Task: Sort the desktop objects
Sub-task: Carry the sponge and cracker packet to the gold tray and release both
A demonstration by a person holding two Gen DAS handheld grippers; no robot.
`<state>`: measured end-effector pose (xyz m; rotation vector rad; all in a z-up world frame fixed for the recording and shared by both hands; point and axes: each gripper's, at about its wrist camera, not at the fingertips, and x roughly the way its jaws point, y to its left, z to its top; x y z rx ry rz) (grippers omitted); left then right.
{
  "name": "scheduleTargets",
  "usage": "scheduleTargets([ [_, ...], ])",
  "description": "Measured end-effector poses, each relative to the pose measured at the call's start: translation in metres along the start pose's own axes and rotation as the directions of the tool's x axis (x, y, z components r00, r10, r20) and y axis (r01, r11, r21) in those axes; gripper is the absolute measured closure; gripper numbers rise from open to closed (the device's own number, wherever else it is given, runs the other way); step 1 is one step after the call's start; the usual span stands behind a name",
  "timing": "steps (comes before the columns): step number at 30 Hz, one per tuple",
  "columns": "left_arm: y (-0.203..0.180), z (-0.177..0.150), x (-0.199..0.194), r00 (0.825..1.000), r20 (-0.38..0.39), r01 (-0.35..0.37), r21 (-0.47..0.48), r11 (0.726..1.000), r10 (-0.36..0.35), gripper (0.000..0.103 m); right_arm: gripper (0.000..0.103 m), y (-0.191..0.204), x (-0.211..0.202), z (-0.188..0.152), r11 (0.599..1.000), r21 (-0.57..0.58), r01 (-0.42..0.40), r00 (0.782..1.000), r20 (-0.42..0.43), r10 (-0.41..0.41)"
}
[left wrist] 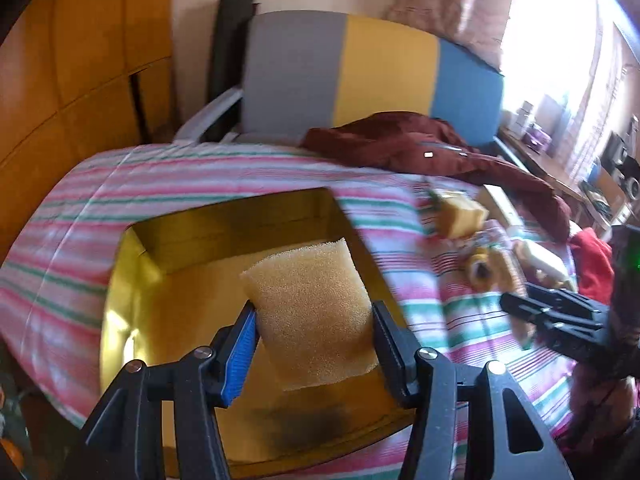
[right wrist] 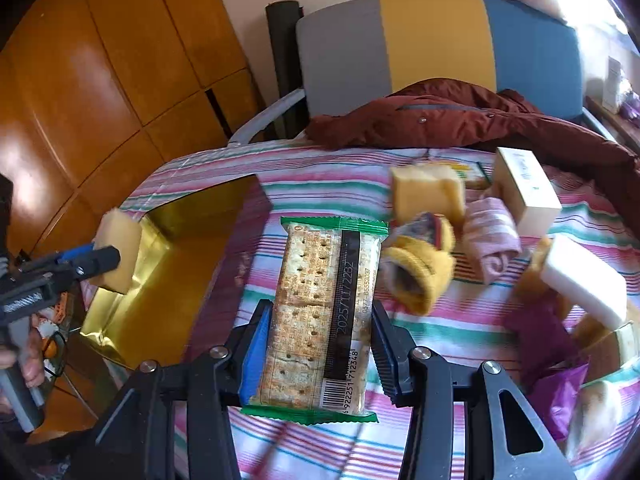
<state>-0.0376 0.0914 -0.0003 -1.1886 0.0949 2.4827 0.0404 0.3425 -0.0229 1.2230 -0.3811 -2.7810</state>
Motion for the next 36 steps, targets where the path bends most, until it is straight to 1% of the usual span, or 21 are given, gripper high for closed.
scheduleTargets([
  [2,0.015,-0.007,0.003,1.000,-0.017,-0.019,-0.025,0.999,0.019,0.048,0.055,0.011,0.002,0.002,1.000,-0.003,-0.017,1.000,-0.004,0.017],
  [5,0.035,-0.020,0.004,0.998,-0.031,-0.053,-0.054,0.997,0.051,0.048,0.055,0.038,0.006,0.008,0.998,-0.034,-0.053,0.999,-0.011,0.052],
  [10,0.058,-0.033,0.003,0.996,-0.047,-0.078,-0.082,0.994,0.074,0.047,0.055,0.082,0.017,0.018,0.988,-0.090,-0.123,0.992,-0.041,0.120],
  [14,0.074,-0.043,0.006,0.994,-0.069,-0.086,-0.101,0.991,0.079,0.047,0.055,0.114,0.037,0.023,0.977,-0.115,-0.177,0.981,-0.100,0.166],
  [19,0.091,-0.052,0.010,0.992,-0.089,-0.096,-0.102,0.990,0.087,0.047,0.055,0.150,0.071,0.029,0.961,-0.125,-0.247,0.956,-0.192,0.221],
  [25,0.108,-0.059,0.014,0.991,-0.105,-0.096,-0.121,0.988,0.083,0.047,0.055,0.179,0.112,0.039,0.956,-0.107,-0.273,0.932,-0.278,0.235],
  [30,0.112,-0.065,0.014,0.992,-0.101,-0.083,-0.124,0.989,0.071,0.047,0.055,0.197,0.138,0.045,0.958,-0.098,-0.269,0.919,-0.323,0.225],
  [36,0.113,-0.065,0.015,0.993,-0.098,-0.074,-0.113,0.991,0.063,0.047,0.055,0.214,0.161,0.051,0.962,-0.094,-0.256,0.911,-0.355,0.208],
])
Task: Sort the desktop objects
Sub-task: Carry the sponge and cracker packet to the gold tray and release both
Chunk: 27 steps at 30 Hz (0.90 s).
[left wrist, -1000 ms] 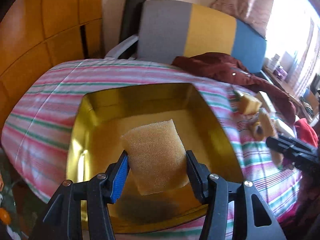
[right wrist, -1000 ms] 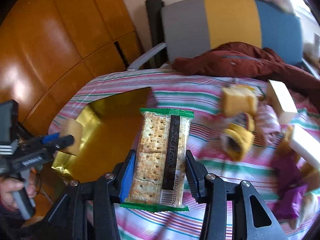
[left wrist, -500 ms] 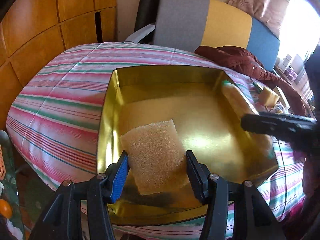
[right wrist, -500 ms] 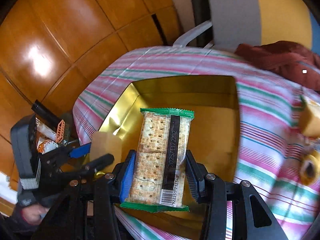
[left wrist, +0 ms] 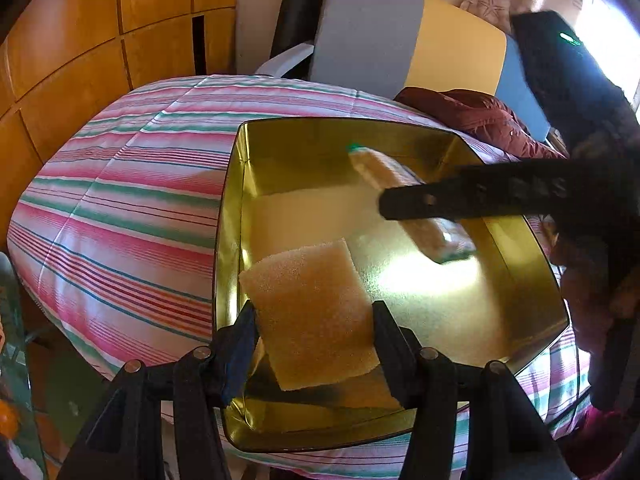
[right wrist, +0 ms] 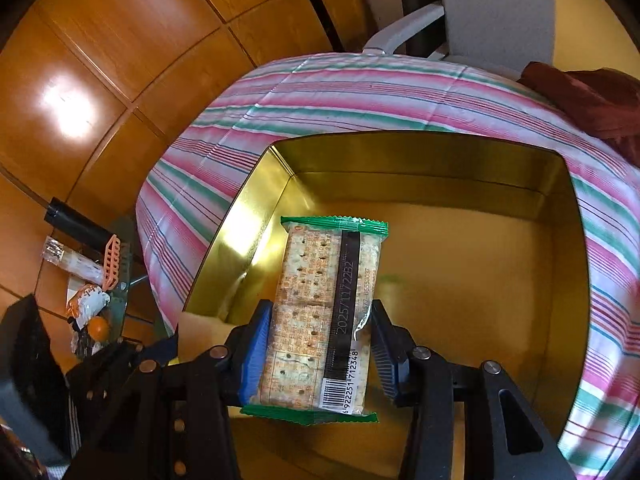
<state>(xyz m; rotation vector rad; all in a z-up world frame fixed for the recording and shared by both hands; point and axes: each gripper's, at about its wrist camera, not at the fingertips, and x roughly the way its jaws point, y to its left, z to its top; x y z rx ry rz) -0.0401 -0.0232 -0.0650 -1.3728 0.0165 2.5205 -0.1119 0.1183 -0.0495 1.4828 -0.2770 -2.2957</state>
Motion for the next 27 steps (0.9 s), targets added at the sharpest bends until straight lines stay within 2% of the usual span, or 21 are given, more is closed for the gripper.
scheduleTargets([
  [17,0.006,-0.001,0.001,1.000,-0.005,0.004,-0.004,1.000,-0.004,0.043,0.054,0.003,0.048,0.032,0.990,0.140,0.004,0.996,-0.087,0.008],
  [20,0.009,-0.001,-0.001,1.000,-0.004,-0.003,-0.013,1.000,0.003,0.042,0.053,0.004,0.056,0.034,0.985,0.174,-0.014,0.995,-0.093,0.031],
  [23,0.011,-0.002,-0.002,1.000,-0.003,-0.004,-0.021,1.000,0.004,0.042,0.053,0.004,0.058,0.035,0.974,0.214,-0.075,0.992,-0.087,0.095],
  [27,0.009,-0.002,-0.005,1.000,0.002,-0.013,-0.008,1.000,0.013,0.040,0.050,0.007,0.055,0.034,0.970,0.218,-0.111,0.989,-0.072,0.129],
])
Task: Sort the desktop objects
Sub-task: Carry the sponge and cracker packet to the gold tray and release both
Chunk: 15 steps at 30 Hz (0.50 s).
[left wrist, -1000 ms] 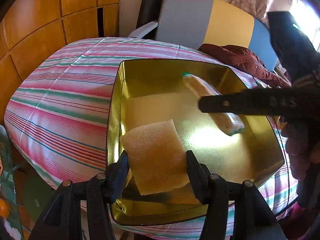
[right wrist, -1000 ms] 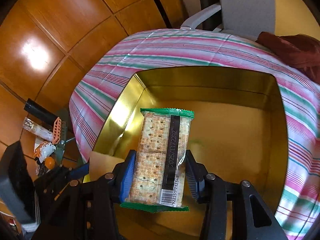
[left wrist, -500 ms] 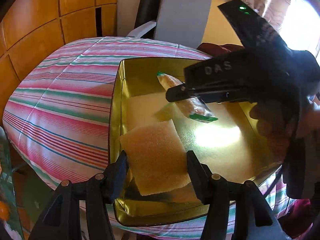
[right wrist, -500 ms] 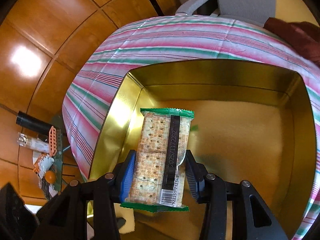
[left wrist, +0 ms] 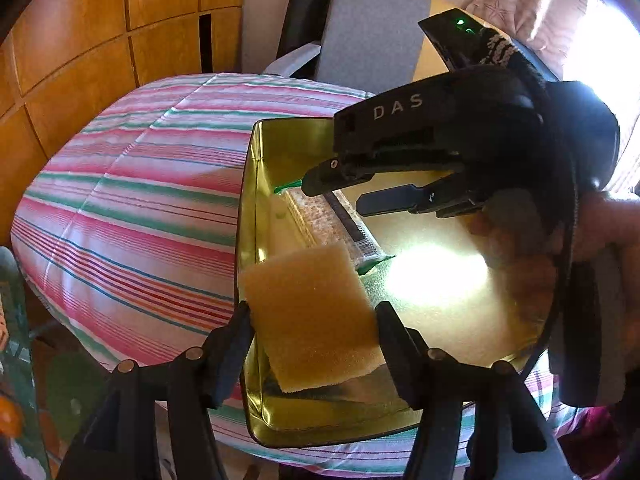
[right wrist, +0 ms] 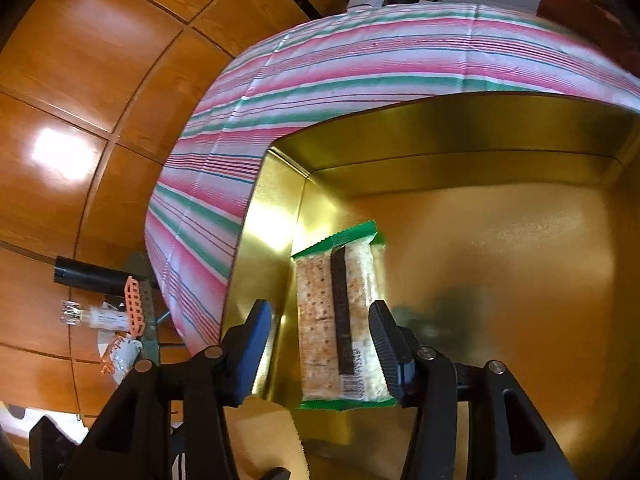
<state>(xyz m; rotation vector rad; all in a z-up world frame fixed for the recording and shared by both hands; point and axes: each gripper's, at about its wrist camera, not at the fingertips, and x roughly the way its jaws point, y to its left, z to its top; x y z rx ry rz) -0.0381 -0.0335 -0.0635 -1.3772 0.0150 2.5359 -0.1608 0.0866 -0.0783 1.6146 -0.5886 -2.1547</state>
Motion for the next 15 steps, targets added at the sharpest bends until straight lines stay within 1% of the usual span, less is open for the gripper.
scheduleTargets([
  [2,-0.004,0.000,0.000,1.000,0.003,-0.004,0.028,1.000,0.004,0.037,0.047,0.000,-0.004,-0.002,1.000,-0.002,-0.013,1.000,0.008,0.013],
  [5,-0.007,0.002,0.000,1.000,-0.002,0.020,0.027,0.999,-0.020,0.033,0.044,0.002,-0.016,-0.008,1.000,-0.011,-0.021,0.999,0.038,0.021],
  [7,-0.009,0.002,-0.002,1.000,0.007,0.011,0.030,0.999,-0.011,0.029,0.042,0.001,-0.023,-0.011,1.000,-0.023,-0.021,0.998,0.059,0.023],
  [8,-0.010,0.002,-0.005,1.000,0.016,0.004,0.036,0.999,-0.004,0.027,0.041,0.002,-0.029,-0.015,0.999,-0.032,-0.012,0.997,0.076,0.015],
  [11,-0.012,0.000,-0.012,1.000,0.029,-0.013,0.042,0.999,0.011,0.027,0.037,0.001,-0.043,-0.022,0.998,-0.056,0.012,0.994,0.106,-0.006],
  [15,-0.009,-0.003,-0.019,0.999,0.043,-0.034,0.046,0.998,0.032,0.027,0.035,0.000,-0.060,-0.036,0.994,-0.093,0.057,0.988,0.152,-0.042],
])
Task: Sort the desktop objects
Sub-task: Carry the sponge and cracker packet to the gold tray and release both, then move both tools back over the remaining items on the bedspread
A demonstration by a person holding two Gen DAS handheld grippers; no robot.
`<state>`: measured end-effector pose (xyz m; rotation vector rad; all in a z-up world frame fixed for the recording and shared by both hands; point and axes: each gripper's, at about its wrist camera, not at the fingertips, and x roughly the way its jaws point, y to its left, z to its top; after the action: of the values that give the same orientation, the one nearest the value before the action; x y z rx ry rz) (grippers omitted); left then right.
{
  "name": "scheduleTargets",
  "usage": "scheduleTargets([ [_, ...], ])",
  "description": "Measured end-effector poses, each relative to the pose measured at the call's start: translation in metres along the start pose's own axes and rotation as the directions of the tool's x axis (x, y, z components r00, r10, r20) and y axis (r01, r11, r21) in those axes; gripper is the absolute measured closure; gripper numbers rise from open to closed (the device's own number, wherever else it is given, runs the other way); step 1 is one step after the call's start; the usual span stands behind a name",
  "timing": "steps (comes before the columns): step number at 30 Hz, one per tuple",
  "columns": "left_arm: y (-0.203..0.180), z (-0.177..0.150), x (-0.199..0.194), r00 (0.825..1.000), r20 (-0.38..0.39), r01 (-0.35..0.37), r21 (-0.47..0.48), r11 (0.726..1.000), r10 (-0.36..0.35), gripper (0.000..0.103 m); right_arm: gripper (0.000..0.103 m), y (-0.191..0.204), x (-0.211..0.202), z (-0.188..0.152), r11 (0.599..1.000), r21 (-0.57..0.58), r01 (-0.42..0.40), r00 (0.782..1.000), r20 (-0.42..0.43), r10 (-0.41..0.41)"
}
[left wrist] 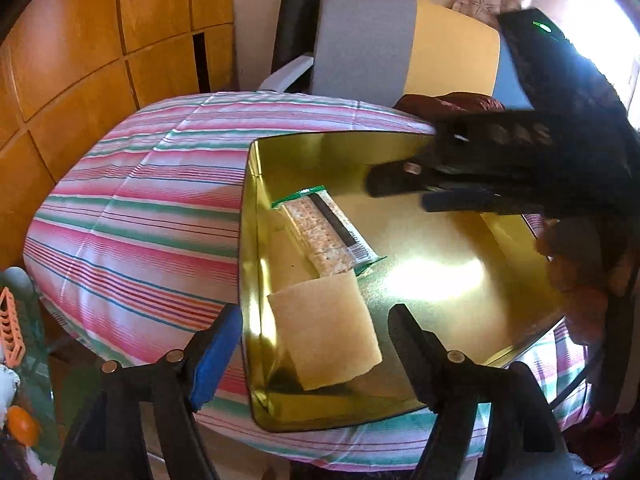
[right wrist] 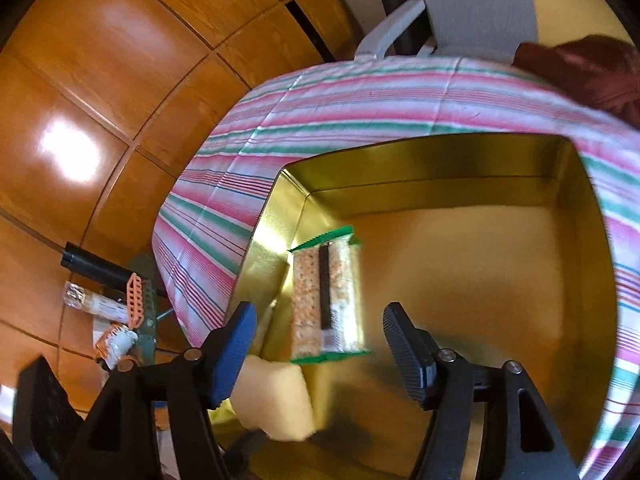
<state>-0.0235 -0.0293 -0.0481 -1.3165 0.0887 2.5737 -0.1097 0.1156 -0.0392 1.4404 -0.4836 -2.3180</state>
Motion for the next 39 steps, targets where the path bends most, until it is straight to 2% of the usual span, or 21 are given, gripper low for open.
scheduleTargets([
  [4,0.006,-0.002,-0.008,1.000,0.031,-0.004,-0.033,0.999,0.005,0.028,0.031,-0.005,-0.019,-0.014,0.997,-0.040,0.058,0.997,0.043,-0.056],
  [8,0.011,-0.001,-0.016,0.998,0.064,0.025,-0.085,0.996,-0.020,0.029,0.028,-0.013,-0.039,-0.031,0.990,-0.069,0.125,0.989,0.087,-0.118],
  [12,0.009,0.004,-0.020,0.994,0.079,0.081,-0.128,0.988,-0.072,0.030,0.023,-0.025,-0.066,-0.049,0.984,-0.072,0.166,0.977,0.146,-0.154],
  [16,-0.010,0.009,-0.025,0.984,0.090,0.164,-0.104,0.981,-0.155,0.030,0.017,-0.040,-0.093,-0.065,0.976,-0.054,0.209,0.960,0.202,-0.194],
  [19,-0.030,0.014,-0.027,0.972,0.083,0.226,-0.072,0.971,-0.220,0.030,0.017,-0.056,-0.112,-0.078,0.970,-0.017,0.242,0.947,0.223,-0.233],
  [25,-0.080,0.027,-0.026,0.953,0.070,0.294,0.024,0.955,-0.295,0.031,0.017,-0.112,-0.154,-0.114,0.941,0.118,0.318,0.912,0.232,-0.338],
  [29,-0.117,0.034,-0.023,0.937,0.037,0.344,0.079,0.935,-0.348,0.032,0.017,-0.151,-0.190,-0.140,0.900,0.233,0.367,0.877,0.236,-0.419],
  [33,-0.153,0.038,-0.019,0.917,-0.001,0.394,0.138,0.909,-0.398,0.033,0.017,-0.191,-0.231,-0.166,0.840,0.355,0.411,0.833,0.227,-0.504],
  [36,-0.175,0.036,-0.017,0.910,-0.039,0.412,0.183,0.892,-0.413,0.032,0.017,-0.219,-0.256,-0.184,0.797,0.448,0.406,0.815,0.216,-0.537],
  [39,-0.190,0.033,-0.014,0.903,-0.067,0.428,0.204,0.881,-0.423,0.033,0.017,-0.241,-0.274,-0.196,0.764,0.522,0.379,0.807,0.217,-0.549],
])
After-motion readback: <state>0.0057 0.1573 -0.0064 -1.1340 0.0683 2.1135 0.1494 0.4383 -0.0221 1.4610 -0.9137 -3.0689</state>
